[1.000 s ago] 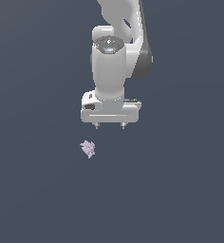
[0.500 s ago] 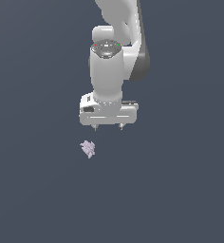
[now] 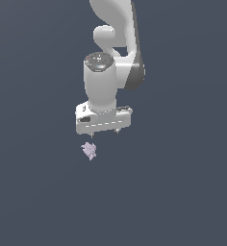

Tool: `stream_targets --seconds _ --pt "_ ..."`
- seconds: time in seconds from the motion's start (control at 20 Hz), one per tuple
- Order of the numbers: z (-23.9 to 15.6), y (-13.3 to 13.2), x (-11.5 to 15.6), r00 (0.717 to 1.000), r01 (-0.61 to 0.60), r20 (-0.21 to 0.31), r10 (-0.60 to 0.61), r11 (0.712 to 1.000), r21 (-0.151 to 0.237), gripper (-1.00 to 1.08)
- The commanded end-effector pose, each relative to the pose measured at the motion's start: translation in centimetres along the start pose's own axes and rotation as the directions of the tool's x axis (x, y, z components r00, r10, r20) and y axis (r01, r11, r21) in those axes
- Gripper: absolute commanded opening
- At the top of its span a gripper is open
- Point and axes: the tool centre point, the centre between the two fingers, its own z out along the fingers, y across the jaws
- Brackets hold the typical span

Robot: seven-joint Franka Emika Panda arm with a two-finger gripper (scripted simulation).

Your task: Pick up the object and move it to a goal position.

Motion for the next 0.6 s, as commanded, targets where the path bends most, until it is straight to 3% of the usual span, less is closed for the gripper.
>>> stream_targets --seconds 0.0,0.55 --pt "0.9 0.8 -0.1 0.999 0.053 0.005 -0.053 0.999 0.001 1.0" --pt "4.9 4.2 -0.9 0.957 0.288 0.024 -0.288 0.958 0.014 1.0"
